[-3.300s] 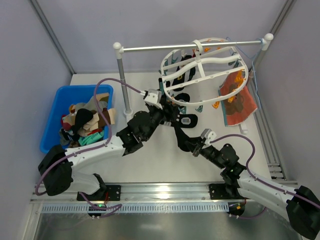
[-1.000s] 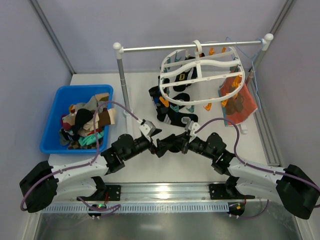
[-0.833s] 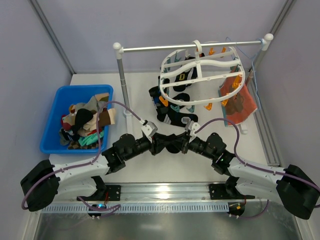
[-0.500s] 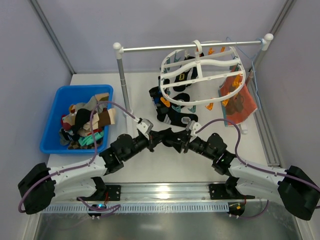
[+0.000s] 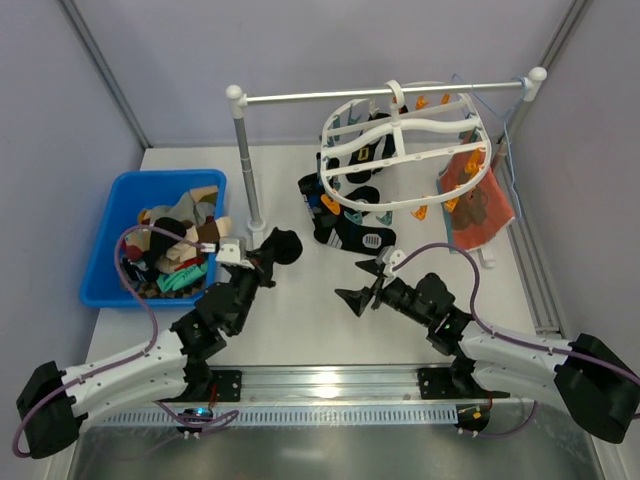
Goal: Remove the socks clipped to the hanger
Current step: Place the sock in the bin.
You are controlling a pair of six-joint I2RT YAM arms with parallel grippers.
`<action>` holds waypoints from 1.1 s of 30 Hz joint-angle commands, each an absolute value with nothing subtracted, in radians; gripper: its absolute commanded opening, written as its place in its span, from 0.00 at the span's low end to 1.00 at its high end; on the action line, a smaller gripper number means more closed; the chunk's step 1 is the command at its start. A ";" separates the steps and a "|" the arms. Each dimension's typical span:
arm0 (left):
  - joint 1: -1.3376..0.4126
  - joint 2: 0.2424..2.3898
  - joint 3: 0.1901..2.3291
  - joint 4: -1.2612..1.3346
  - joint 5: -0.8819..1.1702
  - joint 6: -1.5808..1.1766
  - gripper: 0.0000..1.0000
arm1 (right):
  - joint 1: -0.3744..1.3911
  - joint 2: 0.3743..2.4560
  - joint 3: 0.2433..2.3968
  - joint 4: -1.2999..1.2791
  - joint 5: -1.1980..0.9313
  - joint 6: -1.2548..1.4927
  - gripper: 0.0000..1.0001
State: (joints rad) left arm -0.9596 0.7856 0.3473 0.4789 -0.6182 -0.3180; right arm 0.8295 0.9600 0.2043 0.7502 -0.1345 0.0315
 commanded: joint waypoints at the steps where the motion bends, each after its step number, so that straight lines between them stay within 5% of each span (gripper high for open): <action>1: -0.931 0.675 0.322 0.468 -0.870 -0.296 0.00 | 0.834 0.922 0.180 0.807 -0.077 0.028 0.86; 9: -0.412 0.675 0.486 0.315 -0.576 -0.467 0.00 | 0.831 0.815 0.137 0.755 -0.058 0.025 0.87; 14: -0.015 0.918 0.670 0.284 -0.353 -0.739 0.00 | 0.831 0.727 0.118 0.695 -0.045 0.006 0.88; 20: 0.058 1.052 0.770 0.249 -0.557 -0.790 0.00 | 0.830 0.661 0.089 0.683 -0.049 0.006 0.91; 29: 0.064 1.037 0.606 0.276 -0.854 -0.859 0.01 | 0.830 0.630 0.072 0.684 -0.086 0.014 0.91; 30: 0.064 1.042 0.583 0.275 -0.856 -0.870 0.06 | 0.830 0.627 0.072 0.683 -0.092 0.014 0.91; 33: 0.063 1.039 0.546 0.287 -0.836 -0.917 0.58 | 0.828 0.618 0.071 0.680 -0.100 0.015 0.91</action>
